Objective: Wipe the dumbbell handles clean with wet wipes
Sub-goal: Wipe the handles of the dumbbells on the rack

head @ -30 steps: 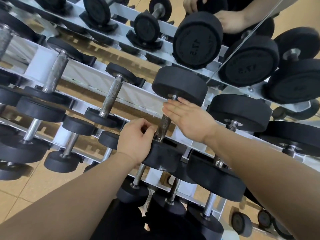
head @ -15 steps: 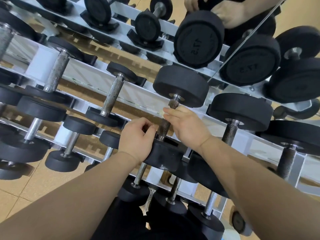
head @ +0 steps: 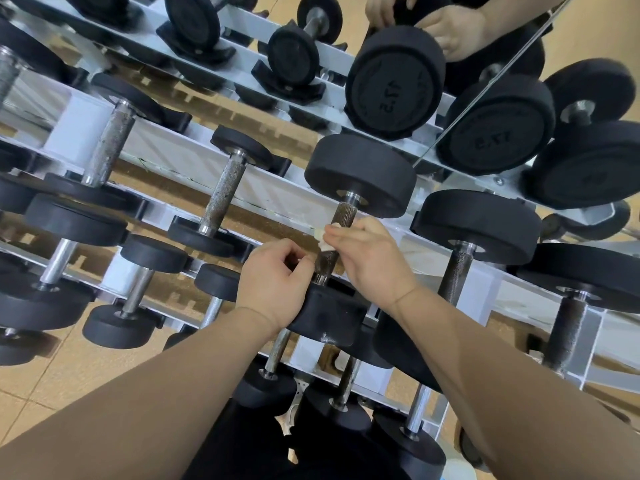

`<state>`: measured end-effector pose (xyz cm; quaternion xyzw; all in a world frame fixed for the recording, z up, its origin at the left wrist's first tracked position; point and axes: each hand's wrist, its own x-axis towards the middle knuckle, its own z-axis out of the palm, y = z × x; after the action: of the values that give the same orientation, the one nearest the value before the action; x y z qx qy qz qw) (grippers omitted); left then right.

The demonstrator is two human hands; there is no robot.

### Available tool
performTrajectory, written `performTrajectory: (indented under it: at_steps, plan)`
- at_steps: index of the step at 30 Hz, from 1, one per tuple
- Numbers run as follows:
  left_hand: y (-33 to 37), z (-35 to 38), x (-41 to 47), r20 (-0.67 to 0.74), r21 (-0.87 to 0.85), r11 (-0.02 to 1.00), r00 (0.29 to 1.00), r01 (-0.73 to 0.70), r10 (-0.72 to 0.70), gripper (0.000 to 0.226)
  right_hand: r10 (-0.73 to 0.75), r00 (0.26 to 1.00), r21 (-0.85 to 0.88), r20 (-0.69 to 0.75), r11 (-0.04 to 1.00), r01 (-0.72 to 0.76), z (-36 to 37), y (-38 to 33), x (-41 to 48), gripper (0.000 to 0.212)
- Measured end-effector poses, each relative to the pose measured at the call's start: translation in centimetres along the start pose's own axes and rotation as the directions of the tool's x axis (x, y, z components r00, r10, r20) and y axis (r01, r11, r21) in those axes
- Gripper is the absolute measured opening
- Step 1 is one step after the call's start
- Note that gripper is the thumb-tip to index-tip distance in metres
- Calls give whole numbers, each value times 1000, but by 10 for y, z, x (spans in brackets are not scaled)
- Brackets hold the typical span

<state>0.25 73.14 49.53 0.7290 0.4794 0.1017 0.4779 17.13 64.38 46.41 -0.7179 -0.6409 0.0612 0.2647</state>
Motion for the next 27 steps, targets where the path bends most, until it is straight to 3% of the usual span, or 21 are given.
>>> performTrajectory:
  at_steps: [6,8,13,15,17,19,23,25,27]
  plan:
    - [1,0,0,3,-4,1000,1000,9,-9,25,0,995,-78,-98,997,-8,1,-5,7,13]
    - [0,1,0,4,3,1000,1000,-1,1,20,-32,999,-102,-42,994,27,3,-4,13,12]
    - [-2,2,1,-7,11,1000,1000,-12,12,14,71,994,-125,79,990,-60,0,-1,8,3]
    - [-1,1,1,-6,8,1000,1000,-9,9,17,21,986,-142,167,990,3,-3,-3,-2,36]
    - [0,1,1,-8,8,1000,1000,-9,9,19,-15,972,-159,236,986,54,-6,2,-2,53]
    - [-1,2,1,-13,18,1000,1000,-9,9,15,-21,966,-191,257,979,71,-9,5,7,49]
    - [-2,2,2,-17,27,1000,1000,-8,8,13,72,990,-274,125,961,-35,-10,10,25,30]
    - [-1,2,1,-10,24,1000,1000,-5,5,13,171,967,-218,189,967,-128,-4,2,19,8]
    - [-1,1,1,-18,22,1000,1000,-11,11,13,191,972,-169,133,971,-168,-1,0,7,20]
